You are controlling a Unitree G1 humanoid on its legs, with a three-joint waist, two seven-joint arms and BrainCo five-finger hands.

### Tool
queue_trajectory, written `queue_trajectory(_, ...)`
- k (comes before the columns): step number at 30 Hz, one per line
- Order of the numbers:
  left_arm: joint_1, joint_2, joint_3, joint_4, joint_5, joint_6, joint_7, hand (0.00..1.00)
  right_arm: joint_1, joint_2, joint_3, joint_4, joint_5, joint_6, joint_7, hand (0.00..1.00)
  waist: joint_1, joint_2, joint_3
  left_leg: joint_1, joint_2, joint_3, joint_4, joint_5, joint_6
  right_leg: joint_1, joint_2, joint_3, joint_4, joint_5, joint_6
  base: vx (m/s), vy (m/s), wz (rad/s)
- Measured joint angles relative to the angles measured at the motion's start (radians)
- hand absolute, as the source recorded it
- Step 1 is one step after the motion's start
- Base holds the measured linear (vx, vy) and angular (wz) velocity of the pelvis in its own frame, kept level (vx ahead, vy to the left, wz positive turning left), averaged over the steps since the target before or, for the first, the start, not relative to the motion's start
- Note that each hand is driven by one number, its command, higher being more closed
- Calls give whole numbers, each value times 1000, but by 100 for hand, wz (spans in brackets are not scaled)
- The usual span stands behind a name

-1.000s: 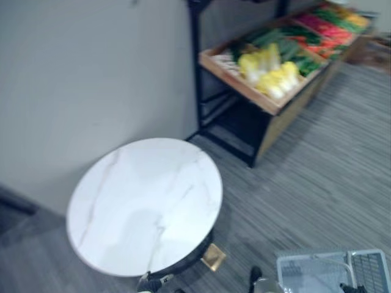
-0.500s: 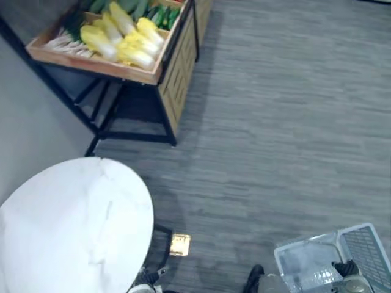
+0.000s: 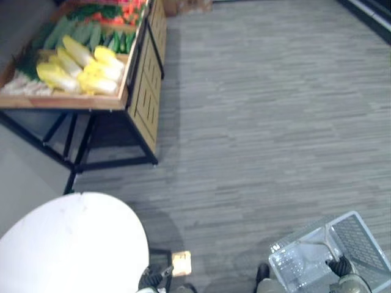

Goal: Pick vegetable in the basket

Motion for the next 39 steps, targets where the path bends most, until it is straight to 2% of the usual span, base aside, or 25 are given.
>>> queue_trajectory(2,9,4,3,0,0,0,1,0,-6,-6,8,-2,-2,1,0,100,7,8,4,7,-1,-3,-5,0,0,17,10,2,-28,30,8,-18,-18,-6)
queue_trajectory(7,30,4,-5,-5,1,0,2,0,-37,-25,59,-3,0,-21,0,100,16,26,-2,25,6,-33,-41,-4,-3,18,35,21,-49,35,1,-25,-35,-14)
queue_trajectory(10,16,3,-44,-5,2,0,3,0,-40,-24,72,3,0,-19,-1,100,31,28,-3,27,5,-67,-74,-46,-5,10,46,13,-45,27,8,-29,3,6)
queue_trajectory(12,18,3,-81,-4,2,1,3,0,-37,-19,70,4,1,-10,-18,100,36,8,3,26,-15,-86,-44,-101,9,-51,-9,12,134,-63,40,-3,141,20)
queue_trajectory(14,20,11,-87,-5,2,-1,6,0,-23,-17,69,15,1,-9,-32,100,38,-12,2,29,-32,-94,-29,-139,20,-106,-62,7,299,-83,52,24,134,15)
queue_trajectory(15,21,12,-88,-5,2,0,8,0,-26,-16,69,18,1,-9,-40,100,36,-10,1,32,-37,-92,-28,-146,24,-138,-80,5,368,-75,49,51,163,4)
queue_trajectory(17,36,34,-118,-5,1,1,13,0,-30,5,58,18,5,-9,-45,100,30,-17,8,77,-57,-95,-41,-161,46,-251,-158,-5,634,4,-53,108,202,1)
queue_trajectory(18,39,39,-121,-5,1,1,13,0,-30,13,54,18,7,-9,-46,100,29,-15,11,95,-60,-97,-47,-161,50,-272,-168,10,685,35,-51,172,164,7)
queue_trajectory(19,39,50,-126,-7,2,2,14,0,-28,36,49,19,9,-9,-46,100,27,-16,17,126,-57,-105,-55,-165,55,-302,-168,24,755,19,-31,284,96,15)
queue_trajectory(20,37,68,-125,-6,2,3,16,0,-24,57,53,20,9,-11,-41,100,27,-31,20,143,-51,-110,-70,-168,58,-318,-150,-8,768,-60,-43,301,60,20)
queue_trajectory(22,15,79,-123,-5,3,7,17,0,-24,63,63,20,9,-11,-39,100,26,-30,26,160,-42,-113,-106,-166,54,-340,-104,-83,652,-104,-68,321,-25,21)
queue_trajectory(23,-5,76,-122,-5,4,8,17,0,-30,60,62,20,10,-8,-40,100,25,-22,32,173,-40,-113,-128,-163,48,-351,-66,-121,495,-86,-53,342,-62,25)
queue_trajectory(25,-39,74,-123,-5,13,7,17,0,-38,61,57,22,20,1,-39,100,18,-20,54,210,-43,-116,-159,-158,38,-351,-26,-120,234,-13,-24,361,-121,33)
queue_trajectory(27,-58,76,-120,-4,21,7,18,0,-40,69,31,17,41,3,-40,100,-6,-39,69,258,-53,-147,-177,-166,16,-353,-39,-71,68,41,-5,460,-262,67)
queue_trajectory(28,-62,79,-113,-3,22,6,18,0,-28,68,17,16,42,4,-40,100,-19,-39,74,288,-55,-161,-188,-177,-4,-349,-46,-57,77,73,-19,431,-273,59)
queue_trajectory(29,-68,62,-111,6,23,7,19,0,-39,61,-8,16,41,8,-41,100,-25,-10,83,314,-36,-168,-196,-182,-13,-357,-36,-45,139,142,-51,480,-297,26)
queue_trajectory(30,-80,41,-111,26,23,7,18,0,-58,52,-29,14,40,11,-40,100,-22,27,78,316,-4,-165,-171,-157,-20,-397,-22,-31,252,105,-108,495,-329,-4)
queue_trajectory(31,-83,35,-112,33,23,6,18,0,-66,52,-37,14,40,11,-40,100,-21,34,78,310,8,-169,-147,-134,-32,-413,-21,-25,305,65,-121,622,-450,-10)
queue_trajectory(33,-85,15,-114,39,23,5,19,0,-56,50,-45,-6,40,9,-37,100,-26,35,78,263,42,-204,28,-25,-94,-414,-42,-28,460,-58,-138,550,-411,7)
queue_trajectory(34,-85,10,-114,38,23,5,19,0,-47,47,-44,-11,40,9,-35,100,-26,35,79,237,53,-218,96,8,-105,-404,-49,-32,484,-85,-137,549,-344,19)
queue_trajectory(35,-82,3,-113,37,23,6,20,0,-38,38,-41,-12,40,9,-32,100,-25,37,79,177,83,-238,234,99,-113,-376,-49,-38,500,-127,-139,503,-274,6)
queue_trajectory(36,-74,0,-111,37,22,8,20,0,-39,30,-29,-12,39,10,-29,100,-21,31,82,122,115,-249,358,243,-130,-335,-47,-37,485,-155,-148,486,-209,0)
queue_trajectory(37,-73,-1,-110,37,22,8,20,0,-41,24,-20,-12,39,10,-29,100,-20,24,87,86,132,-248,433,248,-135,-309,-42,-39,467,-167,-154,521,-161,-6)
queue_trajectory(38,-76,-1,-108,33,20,8,20,0,-40,13,-4,-11,39,10,-29,100,-17,26,87,6,152,-234,584,172,-134,-260,-30,-40,423,-179,-162,340,-78,-4)
queue_trajectory(39,-76,-1,-102,32,20,7,20,0,-40,12,-4,-11,39,10,-29,100,-15,24,88,-24,156,-218,635,126,-125,-232,-24,-40,398,-179,-162,398,-79,-5)
